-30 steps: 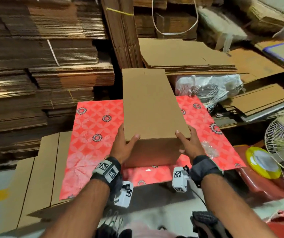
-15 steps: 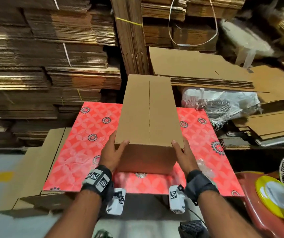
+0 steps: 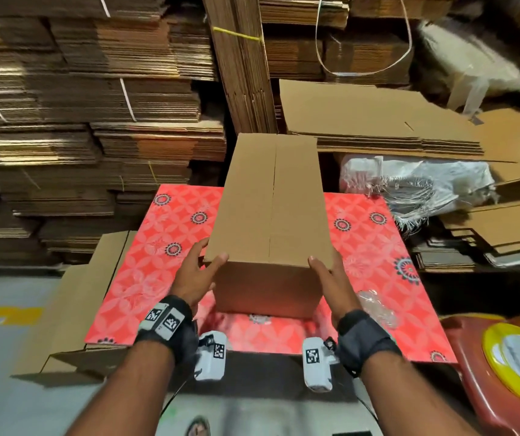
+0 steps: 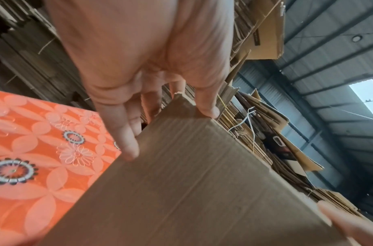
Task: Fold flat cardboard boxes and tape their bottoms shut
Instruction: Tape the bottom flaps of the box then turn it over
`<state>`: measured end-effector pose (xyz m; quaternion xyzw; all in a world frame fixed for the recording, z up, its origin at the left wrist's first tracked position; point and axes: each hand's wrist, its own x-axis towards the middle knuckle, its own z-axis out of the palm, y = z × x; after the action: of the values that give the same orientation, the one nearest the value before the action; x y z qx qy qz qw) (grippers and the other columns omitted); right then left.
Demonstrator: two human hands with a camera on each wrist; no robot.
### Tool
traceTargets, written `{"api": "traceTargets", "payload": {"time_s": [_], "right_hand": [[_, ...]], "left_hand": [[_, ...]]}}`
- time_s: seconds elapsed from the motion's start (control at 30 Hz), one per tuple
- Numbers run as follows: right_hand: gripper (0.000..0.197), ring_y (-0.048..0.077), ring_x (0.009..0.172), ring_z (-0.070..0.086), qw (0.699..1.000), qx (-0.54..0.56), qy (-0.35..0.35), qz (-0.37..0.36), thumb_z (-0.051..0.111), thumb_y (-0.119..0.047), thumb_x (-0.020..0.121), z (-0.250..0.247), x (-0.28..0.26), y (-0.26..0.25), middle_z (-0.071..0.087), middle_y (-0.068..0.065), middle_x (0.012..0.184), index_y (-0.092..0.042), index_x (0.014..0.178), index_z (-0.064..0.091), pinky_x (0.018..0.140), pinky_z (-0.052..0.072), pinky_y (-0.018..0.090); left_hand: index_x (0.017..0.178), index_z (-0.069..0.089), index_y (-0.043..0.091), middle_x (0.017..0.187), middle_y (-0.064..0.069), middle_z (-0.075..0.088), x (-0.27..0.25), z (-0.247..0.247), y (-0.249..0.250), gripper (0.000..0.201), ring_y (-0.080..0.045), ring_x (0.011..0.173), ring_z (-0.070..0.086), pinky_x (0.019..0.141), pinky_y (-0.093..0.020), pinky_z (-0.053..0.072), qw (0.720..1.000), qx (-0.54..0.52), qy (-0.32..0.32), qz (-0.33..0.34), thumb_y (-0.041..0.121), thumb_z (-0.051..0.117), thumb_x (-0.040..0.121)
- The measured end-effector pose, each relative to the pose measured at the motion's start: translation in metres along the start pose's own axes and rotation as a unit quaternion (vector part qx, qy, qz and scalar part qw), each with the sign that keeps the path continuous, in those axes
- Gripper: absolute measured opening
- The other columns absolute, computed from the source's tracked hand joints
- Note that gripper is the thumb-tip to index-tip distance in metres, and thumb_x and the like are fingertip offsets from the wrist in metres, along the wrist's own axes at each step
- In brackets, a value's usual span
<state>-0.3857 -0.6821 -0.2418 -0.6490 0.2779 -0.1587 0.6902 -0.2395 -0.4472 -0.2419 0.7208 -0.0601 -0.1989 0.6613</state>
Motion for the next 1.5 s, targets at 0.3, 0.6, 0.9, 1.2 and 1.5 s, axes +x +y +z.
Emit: {"api": "traceTargets", "payload": {"time_s": [0.3,0.6,0.9,1.2,1.5], "right_hand": [[0.086,0.012,0.154,0.014,0.86,-0.458,0.036,-0.222,0.052,-0.07,0.084,0.031,-0.028,-0.055,0.014,-0.014,0.169,-0.055,0.157,0.008,0.117,0.014,0.062],[0.07,0.028,0.156,0.017,0.723,-0.653,-0.048,-0.22,0.05,-0.049,0.099,0.088,-0.031,0.0,0.016,-0.001,0.17,-0.039,0.161,0.019,0.112,0.009,0.072],[0.082,0.023,0.145,0.033,0.929,-0.27,0.199,-0.159,0.067,-0.029,0.079,0.027,-0.022,-0.015,0.029,0.001,0.161,-0.026,0.153,0.031,0.116,0.027,0.059],[0.113,0.028,0.125,0.053,0.983,-0.015,0.074,0.168,0.072,-0.028,0.041,-0.034,0.002,0.041,0.049,0.015,0.145,-0.012,0.146,0.033,0.108,0.045,0.046],[0.112,0.032,0.132,0.047,0.988,-0.032,0.031,0.149,0.074,-0.032,0.041,-0.024,-0.002,0.056,0.043,0.013,0.15,-0.02,0.142,0.029,0.111,0.043,0.056]], "left_hand": [[0.126,0.059,0.024,0.133,-0.009,0.064,-0.017,0.011,-0.057,0.023,-0.021,0.103,0.072,0.096,-0.048,0.057,0.983,-0.076,-0.044,-0.16,0.017,0.055,0.104],[0.133,0.058,0.029,0.126,-0.003,0.07,-0.026,0.038,-0.067,0.069,-0.019,0.107,0.071,0.076,-0.034,0.058,0.986,-0.051,-0.084,-0.134,-0.019,0.052,0.084],[0.132,0.053,0.023,0.119,0.013,0.065,-0.019,0.025,-0.054,0.047,0.004,0.108,0.059,0.083,-0.019,0.048,0.999,0.018,-0.004,-0.028,0.012,0.074,0.092],[0.131,0.057,0.024,0.118,0.004,0.07,-0.013,0.035,-0.062,0.045,-0.012,0.113,0.063,0.097,-0.033,0.05,0.999,0.034,0.003,-0.012,0.011,0.074,0.091],[0.135,0.05,0.025,0.122,0.008,0.066,-0.017,0.04,-0.047,0.063,-0.005,0.112,0.059,0.087,-0.02,0.047,0.998,0.026,-0.048,-0.037,-0.001,0.075,0.083]]}}
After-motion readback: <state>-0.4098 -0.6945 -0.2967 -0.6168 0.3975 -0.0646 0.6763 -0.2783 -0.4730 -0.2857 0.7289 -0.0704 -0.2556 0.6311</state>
